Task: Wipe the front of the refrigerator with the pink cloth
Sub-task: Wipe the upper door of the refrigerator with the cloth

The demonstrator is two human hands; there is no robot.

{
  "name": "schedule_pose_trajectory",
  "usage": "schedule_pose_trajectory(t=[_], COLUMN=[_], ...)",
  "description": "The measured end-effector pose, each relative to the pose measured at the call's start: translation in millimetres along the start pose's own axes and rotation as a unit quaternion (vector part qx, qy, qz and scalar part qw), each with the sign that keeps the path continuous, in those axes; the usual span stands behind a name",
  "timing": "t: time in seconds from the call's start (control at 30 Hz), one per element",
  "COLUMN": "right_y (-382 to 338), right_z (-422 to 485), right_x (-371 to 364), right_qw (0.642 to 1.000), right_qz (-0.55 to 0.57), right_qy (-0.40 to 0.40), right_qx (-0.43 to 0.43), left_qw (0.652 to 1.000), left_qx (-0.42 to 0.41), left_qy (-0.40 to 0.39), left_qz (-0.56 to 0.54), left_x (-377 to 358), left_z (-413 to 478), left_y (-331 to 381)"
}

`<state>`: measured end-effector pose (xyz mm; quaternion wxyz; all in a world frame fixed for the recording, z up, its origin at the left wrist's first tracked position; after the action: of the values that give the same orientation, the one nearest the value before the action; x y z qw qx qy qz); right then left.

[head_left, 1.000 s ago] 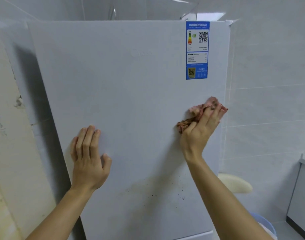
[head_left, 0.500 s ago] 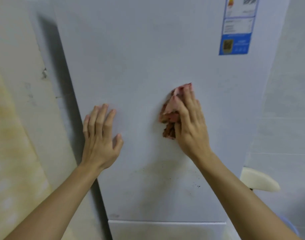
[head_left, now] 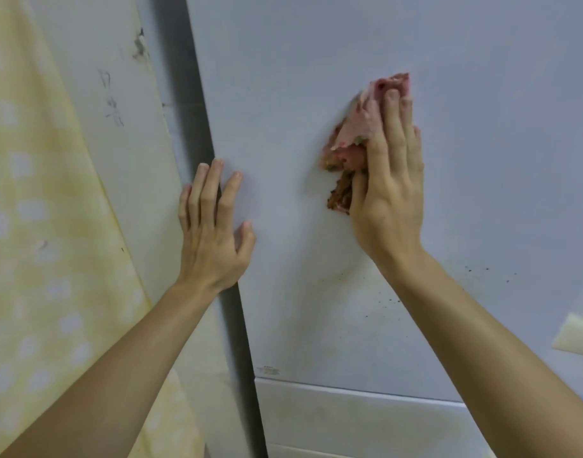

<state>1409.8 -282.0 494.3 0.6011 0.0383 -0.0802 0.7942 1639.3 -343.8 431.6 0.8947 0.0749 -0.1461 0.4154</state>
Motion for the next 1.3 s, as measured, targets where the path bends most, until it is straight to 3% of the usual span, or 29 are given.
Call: schedule_pose_trajectory(t=[0.23, 0.5, 0.6, 0.73, 0.83, 1.03, 1.17, 1.3], right_y=[-95, -102, -105, -112, -115, -110, -106, -97], right_z=[-96, -270, -231, -141, -147, -220, -294, -379], right_x=[-73, -118, -113, -92, -96, -117, -133, -137], right_qw=[0.971, 0.882, 0.904, 0.959, 0.970, 0.959, 0.935, 0.879], right_qz=[0.002, -0.117, -0.093, -0.102, -0.108, -0.119, -0.132, -0.162], right_qy=[-0.075, -0.127, -0.089, -0.026, 0.001, -0.002, -0.049, -0.057], right_qx=[0.226, 0.438, 0.407, 0.265, 0.217, 0.258, 0.324, 0.446], left_qw=[0.998, 0.993, 0.993, 0.991, 0.992, 0.989, 0.987, 0.989], left_qx=[-0.036, -0.078, -0.054, -0.036, -0.035, -0.046, -0.048, -0.048], left_qy=[0.041, 0.084, 0.100, 0.119, 0.114, 0.133, 0.143, 0.135], left_qz=[-0.010, 0.006, -0.011, -0.050, -0.048, -0.036, -0.046, -0.040], left_x=[-9, -34, -45, -46, -49, -60, -61, -62], left_z=[-44, -148, -165, -168, -172, -196, -203, -201], left_y=[-27, -53, -68, -71, -74, -80, -84, -84])
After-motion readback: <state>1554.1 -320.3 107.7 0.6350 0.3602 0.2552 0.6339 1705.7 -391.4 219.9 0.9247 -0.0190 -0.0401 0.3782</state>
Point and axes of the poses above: each hand's wrist, its own z-axis towards the middle knuckle, its own x-axis out of the back of the hand, y = z × x, the point moved 10 cm from there along z, towards the middle knuckle, and after that the axes turned 11 degrees about -z, right-handed, at the moved point
